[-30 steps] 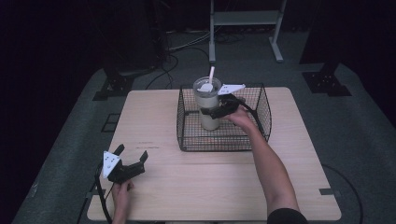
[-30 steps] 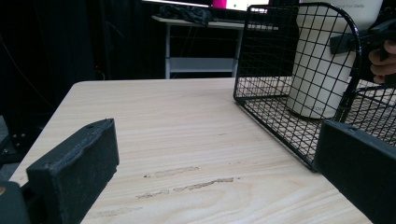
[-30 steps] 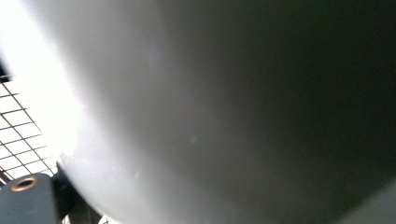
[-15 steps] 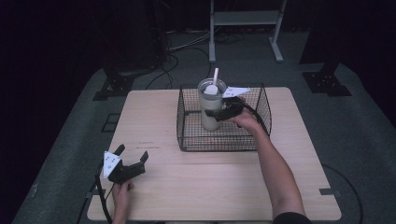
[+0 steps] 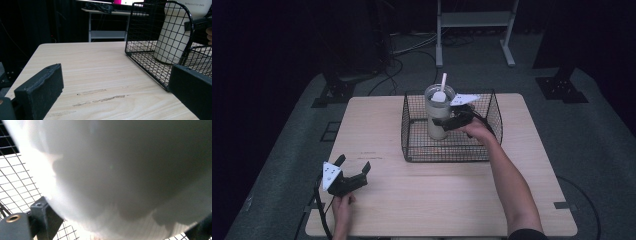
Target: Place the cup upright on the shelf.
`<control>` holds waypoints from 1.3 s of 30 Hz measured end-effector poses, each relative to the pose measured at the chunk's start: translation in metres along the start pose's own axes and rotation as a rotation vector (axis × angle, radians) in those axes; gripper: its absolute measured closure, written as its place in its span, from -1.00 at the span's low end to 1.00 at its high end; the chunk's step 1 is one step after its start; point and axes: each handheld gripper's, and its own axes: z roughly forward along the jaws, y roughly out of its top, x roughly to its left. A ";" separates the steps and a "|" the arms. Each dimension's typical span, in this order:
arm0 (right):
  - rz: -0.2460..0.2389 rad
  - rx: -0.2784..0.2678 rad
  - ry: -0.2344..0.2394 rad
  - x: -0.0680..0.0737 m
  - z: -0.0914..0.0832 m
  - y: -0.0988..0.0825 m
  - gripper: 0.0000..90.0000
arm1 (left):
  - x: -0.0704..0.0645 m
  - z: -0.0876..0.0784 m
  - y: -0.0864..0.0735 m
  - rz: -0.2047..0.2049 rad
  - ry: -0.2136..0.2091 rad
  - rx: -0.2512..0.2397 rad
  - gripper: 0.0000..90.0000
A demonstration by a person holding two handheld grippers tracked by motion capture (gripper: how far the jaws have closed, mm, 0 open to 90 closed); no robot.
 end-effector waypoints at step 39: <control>0.112 0.011 -0.046 0.005 -0.054 0.009 -0.82 | -0.003 0.000 0.000 0.020 -0.001 0.000 -1.00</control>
